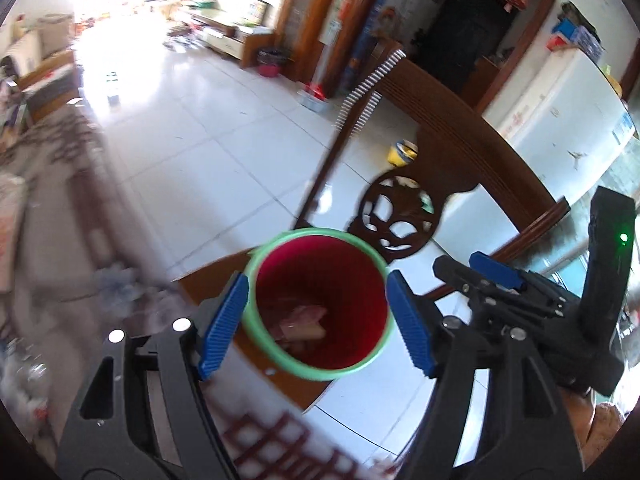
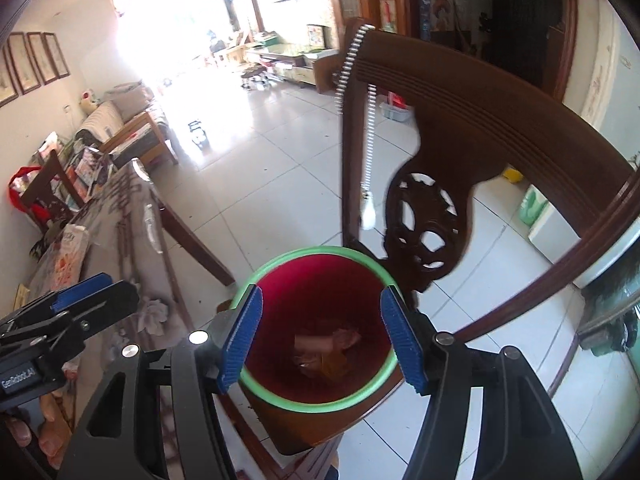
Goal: Collect trash
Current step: 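Return both tools to the table and grasp the water bottle with the right tool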
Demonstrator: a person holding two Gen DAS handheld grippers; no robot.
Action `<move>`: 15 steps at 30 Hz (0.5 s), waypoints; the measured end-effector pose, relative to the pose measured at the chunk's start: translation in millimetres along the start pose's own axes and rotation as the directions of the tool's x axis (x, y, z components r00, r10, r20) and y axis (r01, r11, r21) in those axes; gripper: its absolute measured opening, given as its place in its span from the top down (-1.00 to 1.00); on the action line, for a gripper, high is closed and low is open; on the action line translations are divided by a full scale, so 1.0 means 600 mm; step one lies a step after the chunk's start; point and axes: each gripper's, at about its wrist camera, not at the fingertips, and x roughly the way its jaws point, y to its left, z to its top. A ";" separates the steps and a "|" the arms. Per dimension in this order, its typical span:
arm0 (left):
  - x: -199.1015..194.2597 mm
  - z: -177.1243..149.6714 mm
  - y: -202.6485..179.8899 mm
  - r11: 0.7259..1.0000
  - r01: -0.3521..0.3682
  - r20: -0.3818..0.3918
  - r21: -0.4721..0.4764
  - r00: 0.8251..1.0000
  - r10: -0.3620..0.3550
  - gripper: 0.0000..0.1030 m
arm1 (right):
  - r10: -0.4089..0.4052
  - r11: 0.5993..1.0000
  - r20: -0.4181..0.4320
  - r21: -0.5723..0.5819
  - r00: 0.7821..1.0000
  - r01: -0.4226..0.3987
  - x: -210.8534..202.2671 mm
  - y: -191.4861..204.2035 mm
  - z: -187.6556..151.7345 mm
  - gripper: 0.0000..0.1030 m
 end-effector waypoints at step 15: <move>-0.251 -0.145 0.204 0.945 -0.228 0.120 -0.234 0.958 0.261 -0.46 | 0.199 0.930 -0.068 -0.303 0.978 -0.210 -0.034 0.305 -0.066 -0.19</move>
